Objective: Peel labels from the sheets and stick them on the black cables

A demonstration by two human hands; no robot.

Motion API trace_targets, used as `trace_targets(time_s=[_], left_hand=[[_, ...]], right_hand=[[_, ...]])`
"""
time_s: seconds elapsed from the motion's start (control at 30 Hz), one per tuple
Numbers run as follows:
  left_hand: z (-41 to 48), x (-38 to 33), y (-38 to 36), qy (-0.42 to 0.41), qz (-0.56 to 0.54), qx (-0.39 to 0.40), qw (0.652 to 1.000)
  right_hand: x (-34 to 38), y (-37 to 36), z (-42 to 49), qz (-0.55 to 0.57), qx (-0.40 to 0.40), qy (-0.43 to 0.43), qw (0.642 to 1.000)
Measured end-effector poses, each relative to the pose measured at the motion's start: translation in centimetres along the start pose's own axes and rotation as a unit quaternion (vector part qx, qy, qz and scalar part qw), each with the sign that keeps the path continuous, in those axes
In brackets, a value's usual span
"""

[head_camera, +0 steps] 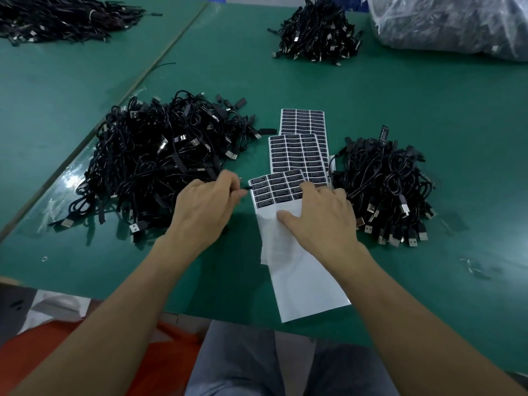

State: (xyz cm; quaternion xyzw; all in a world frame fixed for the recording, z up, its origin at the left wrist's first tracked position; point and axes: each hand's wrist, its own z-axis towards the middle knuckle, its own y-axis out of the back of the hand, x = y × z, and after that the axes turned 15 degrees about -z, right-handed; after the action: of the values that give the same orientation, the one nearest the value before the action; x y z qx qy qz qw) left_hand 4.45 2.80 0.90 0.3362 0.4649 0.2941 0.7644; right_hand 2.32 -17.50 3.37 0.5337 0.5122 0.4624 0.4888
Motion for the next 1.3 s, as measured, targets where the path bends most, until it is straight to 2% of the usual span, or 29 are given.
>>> trace_targets(time_s=[0.13,0.23,0.33,0.4,0.43,0.53,0.63,0.73,0.97,1.17,1.3], left_hand=[[0.7,-2.0,0.5,-0.056,-0.078,-0.121,0.988],[1.7,-3.4,1.0,-0.123,-0.127,-0.206,0.963],[2.9,-5.0,1.4,-0.182,-0.153,-0.237,0.942],[3.2,-5.8,1.1,-0.187,-0.161,-0.200,0.948],[3.3,-6.0,0.9,-0.171,-0.164,-0.157,0.959],[2.7,-6.0,-0.1,-0.089,-0.162,-0.012,0.983],[2.4,-5.9,-1.5,-0.010,-0.166,0.053,0.985],[2.1,-5.5,-2.8,0.007,-0.195,0.054,0.979],[1.5,-4.1,-5.3,0.040,-0.266,-0.034,0.963],[0.9,-4.0,-6.1,0.005,-0.268,-0.049,0.962],[1.1,-4.6,-6.3,0.007,-0.274,-0.071,0.959]], right_hand=[[0.3,0.0,0.2,0.021,0.017,-0.003,1.000],[0.4,0.0,0.2,0.093,0.025,-0.007,0.995],[0.3,0.2,0.4,0.189,0.032,-0.011,0.981],[0.3,0.3,0.4,0.216,0.015,-0.015,0.976],[0.3,0.4,0.5,0.222,0.013,-0.023,0.975],[-0.1,0.3,0.9,0.244,0.039,-0.048,0.968],[-0.7,0.0,1.1,0.327,0.041,-0.059,0.942],[-1.0,-0.6,1.2,0.413,0.047,-0.084,0.905],[-1.6,-1.5,1.1,0.461,-0.017,-0.139,0.877],[-1.6,-2.4,1.0,0.499,-0.037,-0.103,0.860],[-1.5,-3.0,1.1,0.568,-0.014,-0.109,0.816]])
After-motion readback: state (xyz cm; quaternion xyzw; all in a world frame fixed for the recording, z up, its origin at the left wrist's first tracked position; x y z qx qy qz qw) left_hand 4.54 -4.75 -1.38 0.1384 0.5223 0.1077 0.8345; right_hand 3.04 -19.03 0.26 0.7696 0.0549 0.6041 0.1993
